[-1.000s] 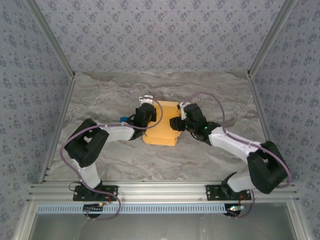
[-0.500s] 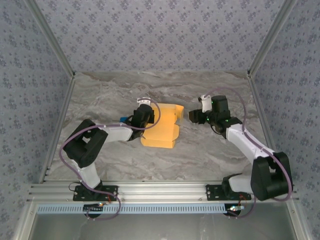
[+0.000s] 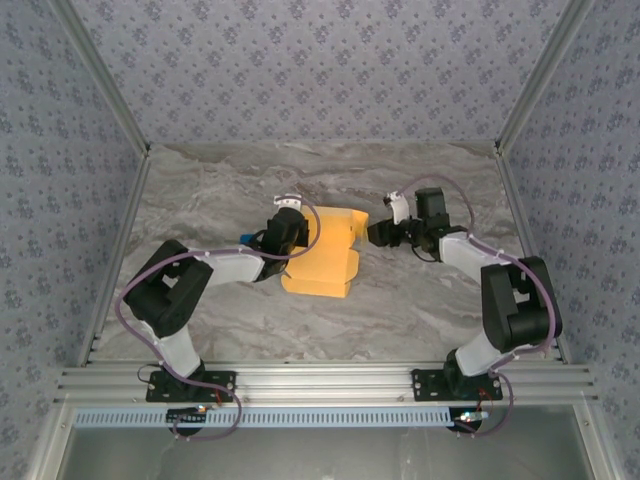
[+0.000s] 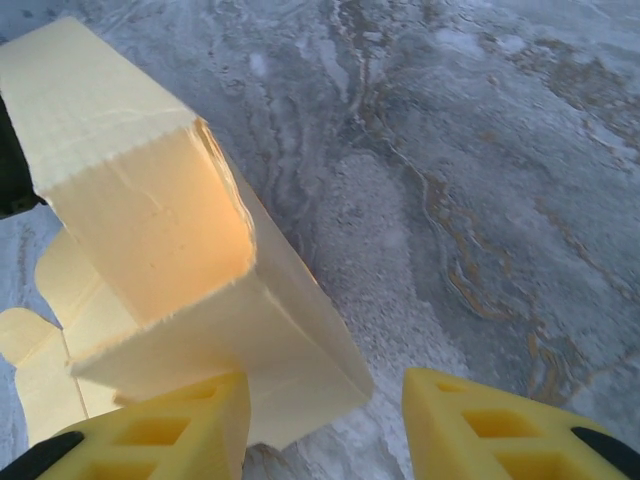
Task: Fold the paper box
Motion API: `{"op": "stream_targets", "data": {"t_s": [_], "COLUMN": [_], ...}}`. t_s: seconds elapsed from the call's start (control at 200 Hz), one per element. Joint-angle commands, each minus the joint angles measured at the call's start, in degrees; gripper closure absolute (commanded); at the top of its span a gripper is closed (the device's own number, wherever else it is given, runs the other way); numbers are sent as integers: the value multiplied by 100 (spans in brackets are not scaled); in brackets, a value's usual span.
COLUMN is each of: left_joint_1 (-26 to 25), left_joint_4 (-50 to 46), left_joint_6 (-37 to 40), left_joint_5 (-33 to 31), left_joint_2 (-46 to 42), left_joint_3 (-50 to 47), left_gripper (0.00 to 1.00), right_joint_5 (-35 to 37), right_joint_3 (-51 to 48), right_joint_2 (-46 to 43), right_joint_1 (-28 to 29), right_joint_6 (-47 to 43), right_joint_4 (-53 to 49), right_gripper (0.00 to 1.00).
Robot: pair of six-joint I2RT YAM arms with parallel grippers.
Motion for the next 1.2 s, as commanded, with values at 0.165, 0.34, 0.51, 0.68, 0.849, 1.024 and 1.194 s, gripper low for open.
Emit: {"op": "stream_targets", "data": {"t_s": [0.165, 0.34, 0.51, 0.68, 0.849, 1.024, 1.194], "left_joint_1": [16, 18, 17, 13, 4, -4, -10], "left_joint_4": [24, 31, 53, 40, 32, 31, 24], "left_joint_6": [-110, -106, -111, -110, -110, -121, -110], "left_joint_5": [103, 128, 146, 176, 185, 208, 229], "left_joint_2": [-210, -192, -176, -168, -168, -176, -176], "left_joint_3": [34, 45, 45, 60, 67, 70, 85], "left_gripper": [100, 100, 100, 100, 100, 100, 100], "right_joint_5": [-725, -738, -569, -263, 261, 982, 1924], "right_joint_3": [380, 391, 407, 343, 306, 243, 213], "right_joint_2": [403, 422, 457, 427, 374, 347, 308], "right_joint_1": [114, 180, 290, 441, 650, 885, 1181], "right_joint_6": [-313, -380, -401, -408, -462, -436, -405], "right_joint_4": [188, 188, 223, 405, 547, 771, 948], "right_gripper": [59, 59, 59, 62, 62, 62, 62]}}
